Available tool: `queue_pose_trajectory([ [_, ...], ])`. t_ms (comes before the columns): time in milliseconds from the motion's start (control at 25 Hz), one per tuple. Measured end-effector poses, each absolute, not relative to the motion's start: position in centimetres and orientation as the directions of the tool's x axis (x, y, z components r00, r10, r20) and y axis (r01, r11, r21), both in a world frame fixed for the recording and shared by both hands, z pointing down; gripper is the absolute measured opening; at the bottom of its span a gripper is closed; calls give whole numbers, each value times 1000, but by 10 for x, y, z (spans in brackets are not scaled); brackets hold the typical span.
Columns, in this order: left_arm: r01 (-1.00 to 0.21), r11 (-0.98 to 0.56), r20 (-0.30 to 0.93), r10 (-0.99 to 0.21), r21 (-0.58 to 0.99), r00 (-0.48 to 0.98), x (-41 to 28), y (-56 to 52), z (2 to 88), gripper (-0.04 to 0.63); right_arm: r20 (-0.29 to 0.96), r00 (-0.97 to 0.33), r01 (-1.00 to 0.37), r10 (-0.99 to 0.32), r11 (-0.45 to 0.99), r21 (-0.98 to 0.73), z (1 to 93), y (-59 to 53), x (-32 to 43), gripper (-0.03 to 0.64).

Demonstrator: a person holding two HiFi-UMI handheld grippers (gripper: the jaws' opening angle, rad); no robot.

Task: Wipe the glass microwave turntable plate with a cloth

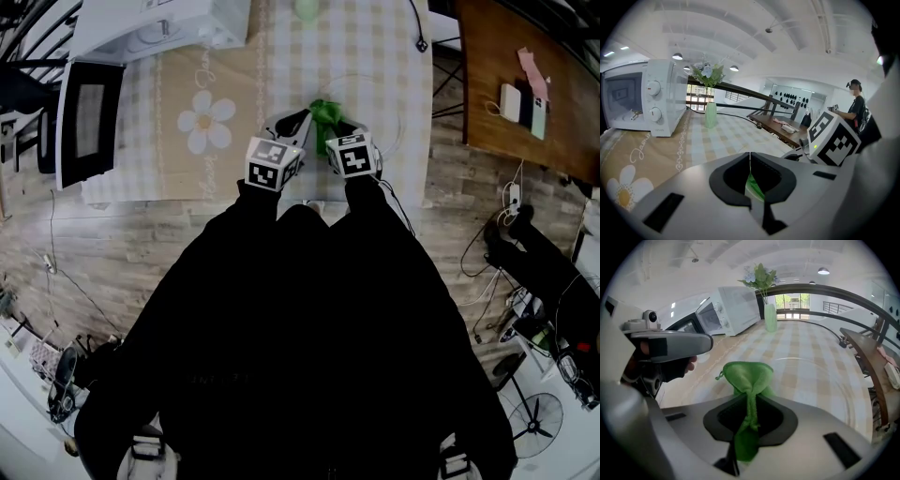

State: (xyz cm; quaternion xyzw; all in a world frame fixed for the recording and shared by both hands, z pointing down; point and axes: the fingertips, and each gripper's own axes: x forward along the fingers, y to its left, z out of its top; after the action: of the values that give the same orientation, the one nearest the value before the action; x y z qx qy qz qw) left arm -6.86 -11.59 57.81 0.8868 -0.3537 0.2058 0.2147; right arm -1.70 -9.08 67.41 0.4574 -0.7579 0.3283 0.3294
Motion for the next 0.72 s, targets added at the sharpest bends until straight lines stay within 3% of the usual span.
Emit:
queue_pose_trajectory([
  [720,-658,-707,517,-475,257,712,-20,-109,583,21,814,-281,-952,-508,257,-169,672,-79,50,74],
])
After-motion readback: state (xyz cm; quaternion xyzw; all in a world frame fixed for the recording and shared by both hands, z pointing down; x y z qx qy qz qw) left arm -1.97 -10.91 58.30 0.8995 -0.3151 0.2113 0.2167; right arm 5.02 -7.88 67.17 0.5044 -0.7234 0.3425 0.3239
